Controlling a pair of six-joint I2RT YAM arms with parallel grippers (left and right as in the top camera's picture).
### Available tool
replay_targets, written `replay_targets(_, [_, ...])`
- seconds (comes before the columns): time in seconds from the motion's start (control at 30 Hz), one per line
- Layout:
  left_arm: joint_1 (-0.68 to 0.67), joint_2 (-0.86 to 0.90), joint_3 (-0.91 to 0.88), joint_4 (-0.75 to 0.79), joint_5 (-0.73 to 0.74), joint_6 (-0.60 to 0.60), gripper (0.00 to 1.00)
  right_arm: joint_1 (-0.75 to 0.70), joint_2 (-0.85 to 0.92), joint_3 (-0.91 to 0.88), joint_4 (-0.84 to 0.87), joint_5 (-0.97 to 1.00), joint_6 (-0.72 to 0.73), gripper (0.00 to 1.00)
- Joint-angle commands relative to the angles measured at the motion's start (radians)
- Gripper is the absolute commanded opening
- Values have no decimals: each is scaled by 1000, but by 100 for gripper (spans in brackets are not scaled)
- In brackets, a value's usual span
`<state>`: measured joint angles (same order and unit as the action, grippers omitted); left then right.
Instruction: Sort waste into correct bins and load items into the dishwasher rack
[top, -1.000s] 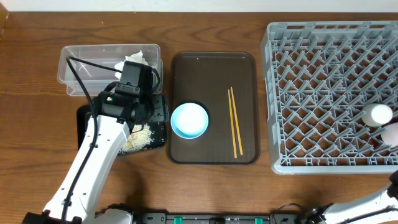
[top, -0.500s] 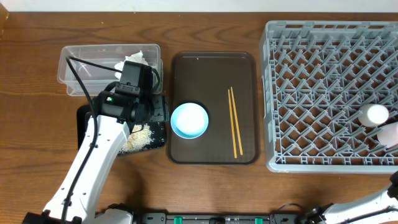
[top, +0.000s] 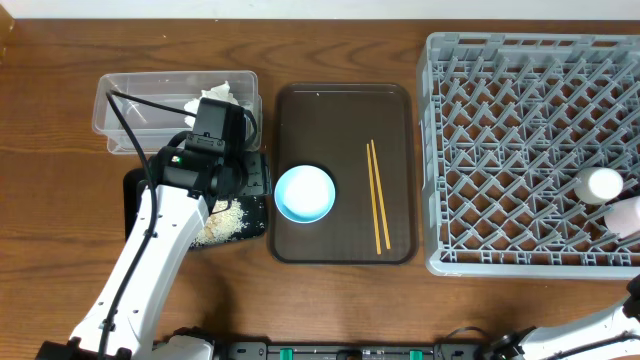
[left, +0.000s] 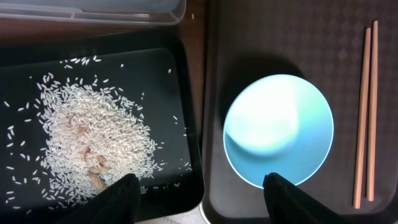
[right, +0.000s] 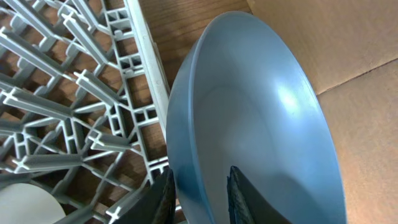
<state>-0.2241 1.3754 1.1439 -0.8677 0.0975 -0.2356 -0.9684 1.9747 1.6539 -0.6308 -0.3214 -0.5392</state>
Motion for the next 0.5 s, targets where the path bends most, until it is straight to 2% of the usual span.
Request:
replay_targets(0.0, [5, -3, 6, -3, -16, -5, 67, 12, 10, -24, -18, -26, -21, 15])
replay_targets(0.03, [5, -3, 6, -3, -16, -5, 67, 12, 10, -24, -16, -26, -20, 9])
replay_targets(0.27, [5, -3, 6, -3, -16, -5, 66, 12, 10, -24, -12, -27, -20, 1])
replay_targets(0.47, [5, -3, 6, -4, -16, -5, 67, 12, 10, -24, -20, -26, -20, 1])
